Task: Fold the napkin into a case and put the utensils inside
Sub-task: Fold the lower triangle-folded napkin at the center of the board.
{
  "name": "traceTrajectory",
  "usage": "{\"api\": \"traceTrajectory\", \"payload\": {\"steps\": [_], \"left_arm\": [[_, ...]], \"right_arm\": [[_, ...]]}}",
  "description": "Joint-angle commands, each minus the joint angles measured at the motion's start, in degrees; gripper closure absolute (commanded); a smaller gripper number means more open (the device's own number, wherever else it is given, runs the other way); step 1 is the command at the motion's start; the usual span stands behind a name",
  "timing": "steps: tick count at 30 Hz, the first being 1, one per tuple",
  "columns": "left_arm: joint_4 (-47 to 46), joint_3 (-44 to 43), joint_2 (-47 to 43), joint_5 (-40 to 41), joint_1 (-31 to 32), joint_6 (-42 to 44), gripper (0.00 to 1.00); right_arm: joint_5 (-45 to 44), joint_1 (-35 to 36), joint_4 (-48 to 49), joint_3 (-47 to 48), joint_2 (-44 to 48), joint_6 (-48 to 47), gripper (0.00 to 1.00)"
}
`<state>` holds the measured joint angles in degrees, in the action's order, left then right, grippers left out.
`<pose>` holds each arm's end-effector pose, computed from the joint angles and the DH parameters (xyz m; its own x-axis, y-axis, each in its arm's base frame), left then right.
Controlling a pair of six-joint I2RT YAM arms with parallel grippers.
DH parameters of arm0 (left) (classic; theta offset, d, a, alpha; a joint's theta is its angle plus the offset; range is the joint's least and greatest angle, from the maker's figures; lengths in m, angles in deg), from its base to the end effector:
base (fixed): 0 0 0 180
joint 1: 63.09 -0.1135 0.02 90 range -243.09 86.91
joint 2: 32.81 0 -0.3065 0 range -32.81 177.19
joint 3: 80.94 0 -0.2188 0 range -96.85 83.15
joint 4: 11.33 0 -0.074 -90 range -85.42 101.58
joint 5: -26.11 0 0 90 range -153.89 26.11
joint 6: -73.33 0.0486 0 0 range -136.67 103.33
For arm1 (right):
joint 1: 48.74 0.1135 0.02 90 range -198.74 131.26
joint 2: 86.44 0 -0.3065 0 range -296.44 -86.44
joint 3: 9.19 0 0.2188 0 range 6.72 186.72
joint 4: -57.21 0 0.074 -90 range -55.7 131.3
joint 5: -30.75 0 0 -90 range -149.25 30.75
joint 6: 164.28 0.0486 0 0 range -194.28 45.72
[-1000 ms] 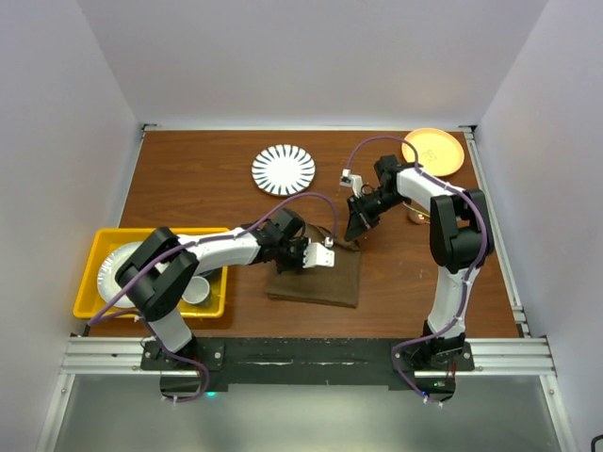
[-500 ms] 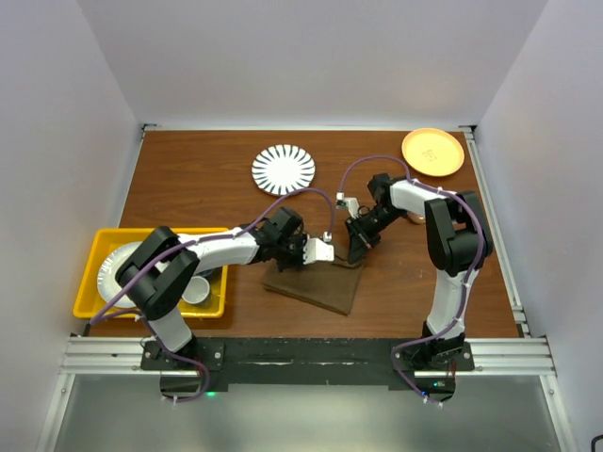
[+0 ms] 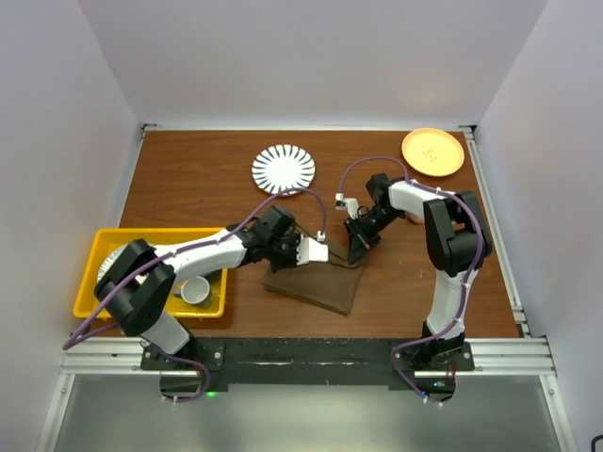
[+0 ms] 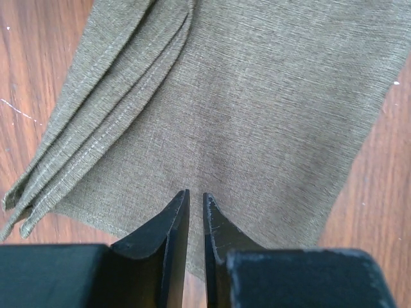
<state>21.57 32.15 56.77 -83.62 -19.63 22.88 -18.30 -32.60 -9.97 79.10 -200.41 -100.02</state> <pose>0.1973 -0.2096 0.2369 0.0389 0.7889 -0.6133 0.9873 0.0643 0.1453 0.3141 0.1241 0.1882 -0.7867 -0.5691 -0.2393 -0.5775 0.5411 0.6113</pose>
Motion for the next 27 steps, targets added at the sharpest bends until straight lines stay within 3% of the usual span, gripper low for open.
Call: {"api": "traceTrajectory", "payload": {"steps": [1, 5, 10, 27], "left_arm": [[0.0, 0.9, -0.5, 0.1, 2.1, -0.8, 0.82], [-2.9, 1.9, 3.4, 2.4, 4.0, -3.4, 0.85], [-4.9, 2.2, 7.1, 5.0, 4.1, -7.5, 1.00], [-4.2, 1.5, 10.1, 6.3, 3.2, -10.9, 1.00]], "right_arm": [[-1.4, 0.6, 0.1, 2.9, 2.0, -0.5, 1.00], [-1.3, 1.7, -1.2, 3.6, 3.8, -1.2, 1.00], [-1.8, 3.3, -4.4, 3.2, 6.0, -2.9, 1.00], [-8.3, 4.3, -6.9, -3.4, 6.2, -7.9, 1.00]]}}
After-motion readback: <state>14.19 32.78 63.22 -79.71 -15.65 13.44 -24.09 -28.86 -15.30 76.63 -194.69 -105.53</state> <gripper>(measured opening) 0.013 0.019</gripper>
